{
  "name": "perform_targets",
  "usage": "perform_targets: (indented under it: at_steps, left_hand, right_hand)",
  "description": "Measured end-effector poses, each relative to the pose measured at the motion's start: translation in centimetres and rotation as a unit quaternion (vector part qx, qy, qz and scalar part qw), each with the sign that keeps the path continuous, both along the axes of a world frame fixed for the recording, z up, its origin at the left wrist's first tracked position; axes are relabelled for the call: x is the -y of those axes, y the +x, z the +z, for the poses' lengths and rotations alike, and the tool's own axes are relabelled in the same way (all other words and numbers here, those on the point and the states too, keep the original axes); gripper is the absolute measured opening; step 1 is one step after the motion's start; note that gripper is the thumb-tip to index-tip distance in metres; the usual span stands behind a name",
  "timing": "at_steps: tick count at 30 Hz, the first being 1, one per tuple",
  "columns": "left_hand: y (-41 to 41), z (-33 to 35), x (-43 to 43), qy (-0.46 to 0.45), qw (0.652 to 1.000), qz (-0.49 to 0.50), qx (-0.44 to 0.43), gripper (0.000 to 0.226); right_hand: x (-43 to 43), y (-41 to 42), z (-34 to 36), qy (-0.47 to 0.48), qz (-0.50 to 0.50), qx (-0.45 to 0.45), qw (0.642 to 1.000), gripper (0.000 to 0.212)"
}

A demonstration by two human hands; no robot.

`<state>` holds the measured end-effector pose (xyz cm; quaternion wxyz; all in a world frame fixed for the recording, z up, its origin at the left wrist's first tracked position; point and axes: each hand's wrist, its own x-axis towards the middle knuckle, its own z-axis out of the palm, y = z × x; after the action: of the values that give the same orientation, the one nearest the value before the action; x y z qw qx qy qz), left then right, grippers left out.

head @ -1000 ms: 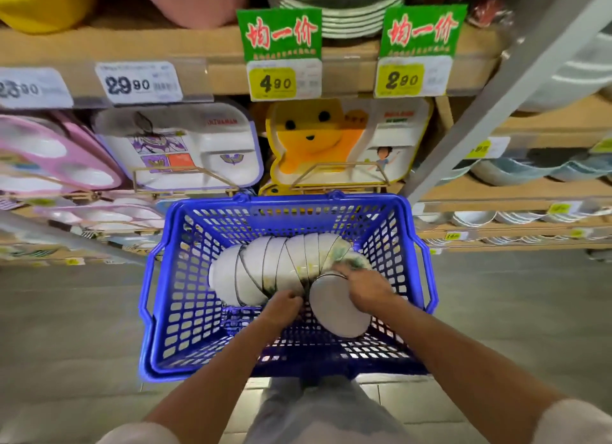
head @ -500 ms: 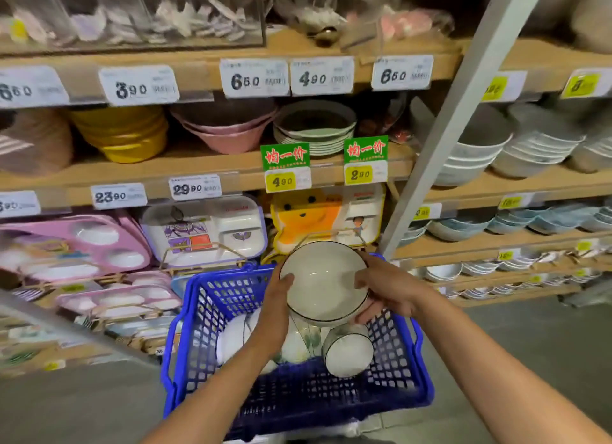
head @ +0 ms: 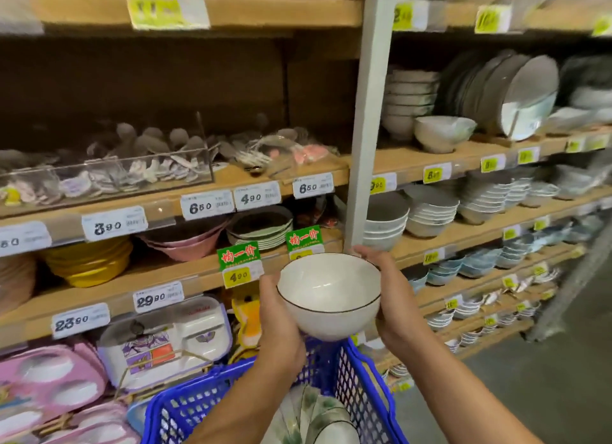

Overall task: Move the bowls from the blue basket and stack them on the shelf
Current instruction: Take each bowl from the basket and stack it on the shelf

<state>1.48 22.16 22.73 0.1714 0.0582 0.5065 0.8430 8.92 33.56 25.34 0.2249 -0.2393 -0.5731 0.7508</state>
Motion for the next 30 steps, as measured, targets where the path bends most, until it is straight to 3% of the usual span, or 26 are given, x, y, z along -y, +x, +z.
perform_targets:
  at_steps: [5, 9, 19, 30]
  left_hand:
    - [2.7, 3.0, -5.8, 0.017, 0.999, -0.033, -0.016, 0.041]
    - [5.8, 4.8, -11.2, 0.022, 0.998, -0.055, -0.018, 0.039]
    - [13.5, 7.8, -23.0, 0.018, 0.996, -0.077, -0.035, 0.043]
    - [13.5, 9.7, -31.5, 0.009, 0.996, -0.08, -0.048, 0.045]
  right_hand:
    - [-3.9, 3.0, 1.8, -0.085, -0.1, -0.085, 0.988, 0.033]
    - [-8.8, 6.4, 2.9, -0.089, -0.148, -0.104, 0.979, 0.035]
    - [-21.6, 14.0, 5.6, -0.073, -0.141, -0.129, 0.979, 0.033]
    - [-29.9, 14.2, 7.0, -0.1, -0.147, -0.132, 0.975, 0.03]
